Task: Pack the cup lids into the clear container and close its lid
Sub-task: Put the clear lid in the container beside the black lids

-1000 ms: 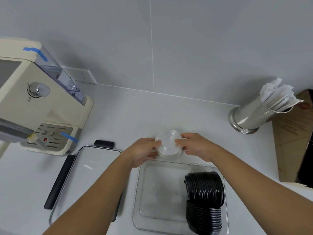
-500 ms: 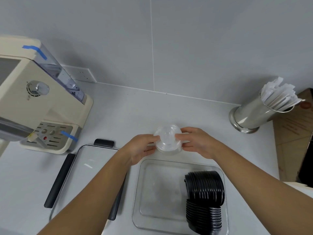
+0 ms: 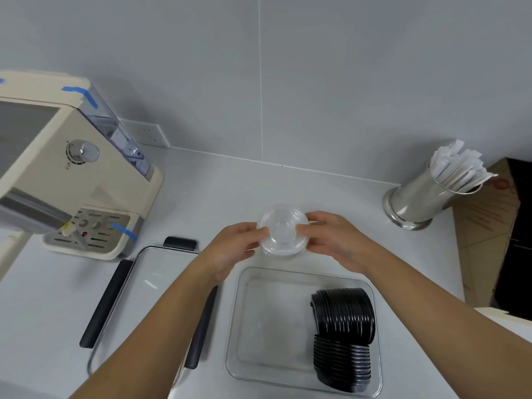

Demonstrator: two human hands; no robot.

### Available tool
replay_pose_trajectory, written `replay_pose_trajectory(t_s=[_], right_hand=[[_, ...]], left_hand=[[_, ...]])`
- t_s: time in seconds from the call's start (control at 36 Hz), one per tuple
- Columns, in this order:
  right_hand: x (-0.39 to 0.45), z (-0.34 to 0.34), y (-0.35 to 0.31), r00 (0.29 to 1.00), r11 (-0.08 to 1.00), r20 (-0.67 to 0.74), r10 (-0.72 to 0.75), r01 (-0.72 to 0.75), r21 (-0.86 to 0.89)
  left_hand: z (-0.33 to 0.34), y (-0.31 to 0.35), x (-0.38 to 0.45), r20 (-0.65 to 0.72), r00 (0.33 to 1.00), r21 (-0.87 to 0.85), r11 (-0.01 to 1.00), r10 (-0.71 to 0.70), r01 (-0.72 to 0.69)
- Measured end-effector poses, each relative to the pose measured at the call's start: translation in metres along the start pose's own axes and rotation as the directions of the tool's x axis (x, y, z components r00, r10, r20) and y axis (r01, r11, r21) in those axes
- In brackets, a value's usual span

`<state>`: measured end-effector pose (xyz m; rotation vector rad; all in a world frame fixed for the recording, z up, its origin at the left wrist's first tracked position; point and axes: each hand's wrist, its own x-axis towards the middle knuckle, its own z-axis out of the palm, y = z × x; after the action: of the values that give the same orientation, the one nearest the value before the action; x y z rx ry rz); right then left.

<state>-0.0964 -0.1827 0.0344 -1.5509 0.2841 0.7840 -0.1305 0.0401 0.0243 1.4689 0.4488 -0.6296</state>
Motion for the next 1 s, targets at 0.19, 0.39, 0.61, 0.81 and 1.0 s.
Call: replay_pose_trajectory(t_s=[0.19,0.39,0.61,0.81,1.0], right_hand=[[-0.023,0.011,0.001,0.999,0.999,0.018,-0.032,0.032,0.002],[-0.048,0.026,0.015,0.999,0.999,0.025,-0.044,0.044,0.017],[-0.071,0.041,0.035,1.0,1.0,0.016,0.004,-0.004,-0.017],[-0.087,0.059,0.056,0.999,1.0,-0.042,-0.023,0.023,0.012],[-0.098,0.078,0.071,0.998,0.999,-0.061,-0.014,0.016,0.043]], left_hand=[[-0.001,0.003,-0.032,-0.014,0.999,-0.001,0.999,0.052,-0.052],[0.001,-0.009,-0.063,-0.033,0.994,-0.013,0.994,0.106,-0.106],[0.004,-0.034,-0.086,-0.041,0.992,-0.062,0.991,0.12,-0.123],[0.004,-0.045,-0.096,-0.059,0.991,0.004,0.993,0.122,-0.121],[-0.001,-0.048,-0.099,-0.07,0.985,0.059,0.987,0.156,-0.152]])
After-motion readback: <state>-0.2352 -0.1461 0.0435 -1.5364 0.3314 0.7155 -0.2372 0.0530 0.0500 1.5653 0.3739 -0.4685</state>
